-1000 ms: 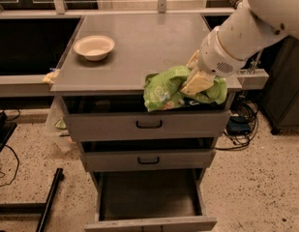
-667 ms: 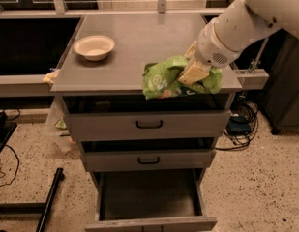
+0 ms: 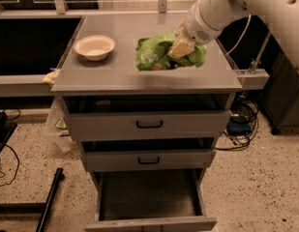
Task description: Pick green rice chip bag from top drawer and place on counter
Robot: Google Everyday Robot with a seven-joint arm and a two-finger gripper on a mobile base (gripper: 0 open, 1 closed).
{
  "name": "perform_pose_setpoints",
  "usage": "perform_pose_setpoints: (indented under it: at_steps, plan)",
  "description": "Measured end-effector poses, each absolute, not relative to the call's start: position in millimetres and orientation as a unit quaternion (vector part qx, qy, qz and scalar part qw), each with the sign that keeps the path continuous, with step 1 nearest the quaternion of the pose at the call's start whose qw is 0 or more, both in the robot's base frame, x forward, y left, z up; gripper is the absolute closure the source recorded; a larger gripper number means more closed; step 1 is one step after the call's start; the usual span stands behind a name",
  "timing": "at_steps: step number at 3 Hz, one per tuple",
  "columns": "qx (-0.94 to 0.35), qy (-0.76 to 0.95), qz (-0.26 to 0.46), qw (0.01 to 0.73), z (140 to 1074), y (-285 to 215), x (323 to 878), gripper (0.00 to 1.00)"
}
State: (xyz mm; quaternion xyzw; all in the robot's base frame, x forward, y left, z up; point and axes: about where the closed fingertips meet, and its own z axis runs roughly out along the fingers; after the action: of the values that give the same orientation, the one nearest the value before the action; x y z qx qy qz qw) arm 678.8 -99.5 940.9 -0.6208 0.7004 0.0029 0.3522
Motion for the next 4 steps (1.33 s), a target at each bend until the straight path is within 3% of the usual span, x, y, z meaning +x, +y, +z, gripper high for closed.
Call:
perform_pose_setpoints:
  at_steps: [2,4]
  plan:
    - [-0.604,0.699,0.021,0.384,912.2,-82.5,753.3,1.0]
    - [-0.602,0.699,0.023,0.384,909.5,-82.6,756.3,0.57]
